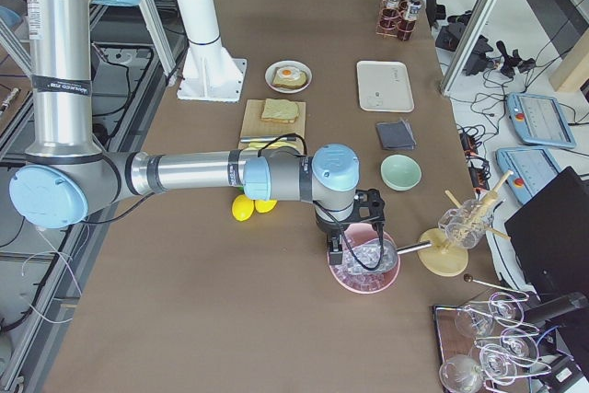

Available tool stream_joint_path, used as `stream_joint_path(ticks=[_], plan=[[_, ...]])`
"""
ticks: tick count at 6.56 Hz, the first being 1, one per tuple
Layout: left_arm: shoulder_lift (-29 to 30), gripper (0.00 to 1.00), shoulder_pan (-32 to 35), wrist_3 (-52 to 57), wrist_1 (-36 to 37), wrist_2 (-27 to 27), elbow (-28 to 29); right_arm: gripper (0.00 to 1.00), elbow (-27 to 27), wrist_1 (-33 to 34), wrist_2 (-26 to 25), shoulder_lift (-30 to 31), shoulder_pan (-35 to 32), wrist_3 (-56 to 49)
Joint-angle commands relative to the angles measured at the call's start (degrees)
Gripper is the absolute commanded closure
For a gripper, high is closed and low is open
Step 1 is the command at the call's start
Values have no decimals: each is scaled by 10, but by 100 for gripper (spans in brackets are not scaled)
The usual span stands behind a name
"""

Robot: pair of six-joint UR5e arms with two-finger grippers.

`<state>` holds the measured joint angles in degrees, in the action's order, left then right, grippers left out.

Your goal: Make sandwich and place on tray

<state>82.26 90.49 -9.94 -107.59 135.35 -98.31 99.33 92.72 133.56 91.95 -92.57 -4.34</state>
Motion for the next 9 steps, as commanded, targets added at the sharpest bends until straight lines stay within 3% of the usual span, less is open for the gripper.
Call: stream_joint_path(ticks=[1, 2, 5, 6, 8, 9], plan=[[8, 2, -32, -5, -35, 1, -3, 0, 8, 1, 1, -25, 19, 2], [23, 2, -55, -41, -67, 1, -4, 0, 4, 0, 6, -37, 40, 1], [81, 2, -179, -329, -224, -9, -3, 0, 34, -25, 36, -90, 76, 77], [108, 2, -205, -403, -235, -13, -6, 0, 32, -105, 36, -92, 110, 180], [163, 2, -264, -513, -231, -71, -11, 0, 35, -260, 31, -96, 203, 424], [188, 2, -284, -575, -219, -87, -12, 0, 38, -293, 31, -102, 235, 497]])
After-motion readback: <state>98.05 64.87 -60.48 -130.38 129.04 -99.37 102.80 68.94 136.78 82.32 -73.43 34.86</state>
